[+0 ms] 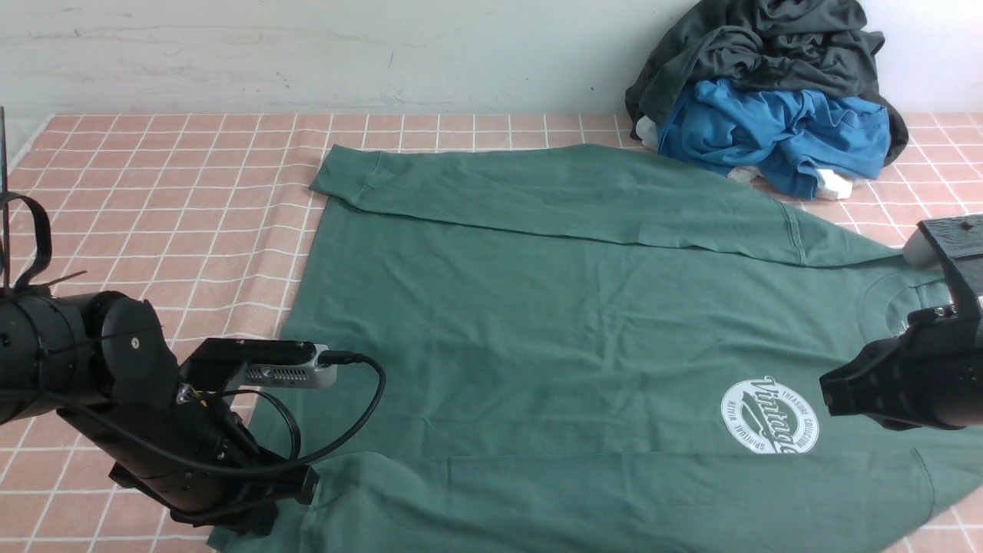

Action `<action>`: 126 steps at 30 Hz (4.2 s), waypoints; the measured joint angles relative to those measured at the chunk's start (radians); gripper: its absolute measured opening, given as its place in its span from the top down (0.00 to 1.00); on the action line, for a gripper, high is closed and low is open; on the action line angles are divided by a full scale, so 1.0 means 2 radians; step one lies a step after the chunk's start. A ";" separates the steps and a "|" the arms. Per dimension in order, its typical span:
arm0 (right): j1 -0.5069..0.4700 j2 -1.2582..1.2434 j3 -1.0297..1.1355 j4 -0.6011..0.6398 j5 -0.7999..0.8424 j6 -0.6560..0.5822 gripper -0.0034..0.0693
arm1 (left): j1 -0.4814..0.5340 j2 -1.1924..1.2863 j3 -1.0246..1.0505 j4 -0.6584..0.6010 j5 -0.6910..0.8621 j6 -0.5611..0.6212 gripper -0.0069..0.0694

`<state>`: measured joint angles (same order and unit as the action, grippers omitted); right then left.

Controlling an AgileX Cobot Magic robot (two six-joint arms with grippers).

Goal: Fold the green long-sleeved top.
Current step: Use the left arm to clamp the cuff closest to it, then use the left arm to drag and place the cuff at the centered position on the left edge of the fabric, then use the left arm to clamp the cuff farthest from it, then use the left arm to drag and drop the cuff onto the cuff closest to the left arm

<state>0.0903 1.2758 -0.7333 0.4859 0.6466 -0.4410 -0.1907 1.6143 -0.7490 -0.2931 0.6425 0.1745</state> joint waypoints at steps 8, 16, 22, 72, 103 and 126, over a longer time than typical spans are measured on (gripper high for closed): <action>0.000 0.000 0.000 0.000 0.000 0.000 0.97 | 0.000 -0.035 -0.046 0.015 0.046 0.000 0.91; 0.000 0.000 0.000 -0.005 -0.003 0.000 0.97 | -0.001 -0.056 -0.204 0.058 0.082 0.000 0.91; 0.000 0.000 0.000 -0.006 -0.003 0.000 0.97 | 0.002 0.004 -0.268 0.121 0.017 -0.004 0.91; 0.000 0.000 0.000 0.013 -0.009 -0.021 0.97 | 0.047 0.402 -0.867 0.178 0.197 -0.071 0.91; 0.000 0.000 0.000 0.033 -0.011 -0.029 0.97 | 0.057 0.550 -0.867 0.155 -0.046 -0.031 0.88; 0.000 -0.005 0.000 0.037 -0.005 -0.080 0.97 | 0.042 0.296 -0.680 0.147 0.294 -0.007 0.91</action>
<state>0.0903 1.2653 -0.7336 0.5599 0.6358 -0.6001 -0.1065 2.2063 -2.1091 0.0000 1.2310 0.1602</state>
